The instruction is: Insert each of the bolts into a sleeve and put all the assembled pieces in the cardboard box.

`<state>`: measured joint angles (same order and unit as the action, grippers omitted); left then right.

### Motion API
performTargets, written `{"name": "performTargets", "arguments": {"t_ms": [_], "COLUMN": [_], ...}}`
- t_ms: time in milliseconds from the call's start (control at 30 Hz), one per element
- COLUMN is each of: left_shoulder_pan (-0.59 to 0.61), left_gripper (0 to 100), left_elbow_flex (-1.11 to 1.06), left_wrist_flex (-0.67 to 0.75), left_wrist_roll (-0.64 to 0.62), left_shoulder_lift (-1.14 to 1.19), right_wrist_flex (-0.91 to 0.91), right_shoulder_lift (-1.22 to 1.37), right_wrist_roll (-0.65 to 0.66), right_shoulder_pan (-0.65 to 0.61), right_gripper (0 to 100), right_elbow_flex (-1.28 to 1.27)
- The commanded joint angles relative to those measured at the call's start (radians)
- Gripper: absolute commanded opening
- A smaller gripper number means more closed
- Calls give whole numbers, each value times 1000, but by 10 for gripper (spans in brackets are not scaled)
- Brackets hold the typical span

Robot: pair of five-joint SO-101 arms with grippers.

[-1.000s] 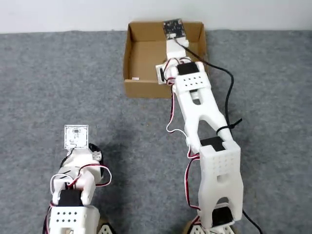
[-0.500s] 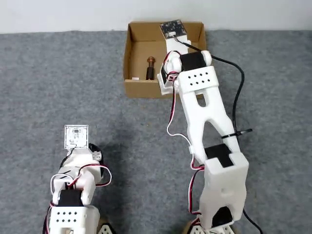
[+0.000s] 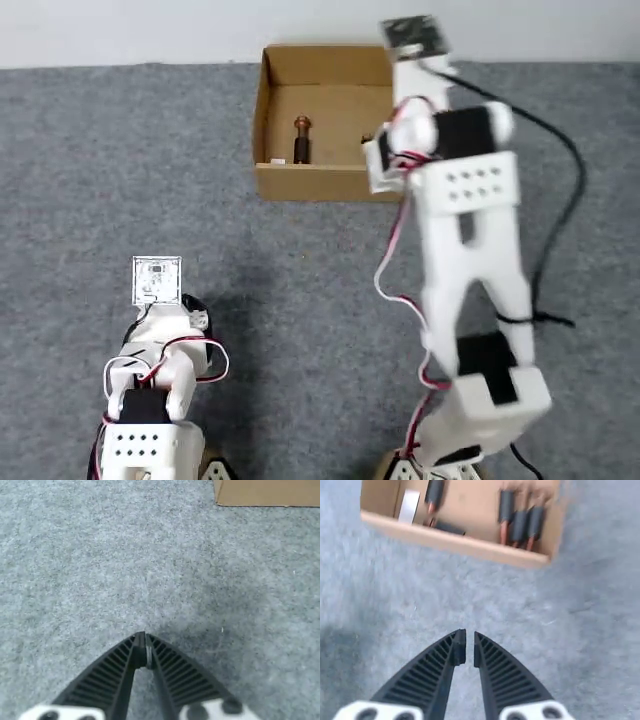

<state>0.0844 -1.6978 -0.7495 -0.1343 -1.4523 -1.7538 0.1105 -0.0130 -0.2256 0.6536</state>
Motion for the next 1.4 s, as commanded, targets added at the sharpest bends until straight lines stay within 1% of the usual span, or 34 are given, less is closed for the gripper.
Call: {"name": "performTargets", "arguments": {"t_ms": [0, 100, 333, 500, 867, 1067, 1233, 1367], "left_shoulder_pan": [3, 3, 3, 3, 3, 3, 3, 3], "left_gripper": [6, 6, 6, 6, 6, 6, 6, 6], "left_elbow_flex": [7, 7, 7, 7, 7, 7, 7, 7], "left_wrist_flex": [23, 23, 23, 23, 23, 23, 23, 23], "left_wrist_roll": [8, 8, 8, 8, 8, 8, 8, 8], "left_shoulder_lift": [-6, -6, -6, -6, -6, -6, -6, -6], "right_wrist_flex": [-41, -41, -41, -42, -39, -38, 10, 73], "right_shoulder_lift": [-142, -202, -268, -361, -685, -934, -1167, -1380], "right_wrist_roll": [-6, -8, -5, -3, -6, -5, -3, -3], "right_shoulder_pan": [51, 68, 70, 71, 71, 73, 179, 232], "right_gripper": [9, 9, 9, 9, 11, 12, 9, 9], "right_elbow_flex": [46, 46, 46, 18, -460, -666, -825, -1054]}}
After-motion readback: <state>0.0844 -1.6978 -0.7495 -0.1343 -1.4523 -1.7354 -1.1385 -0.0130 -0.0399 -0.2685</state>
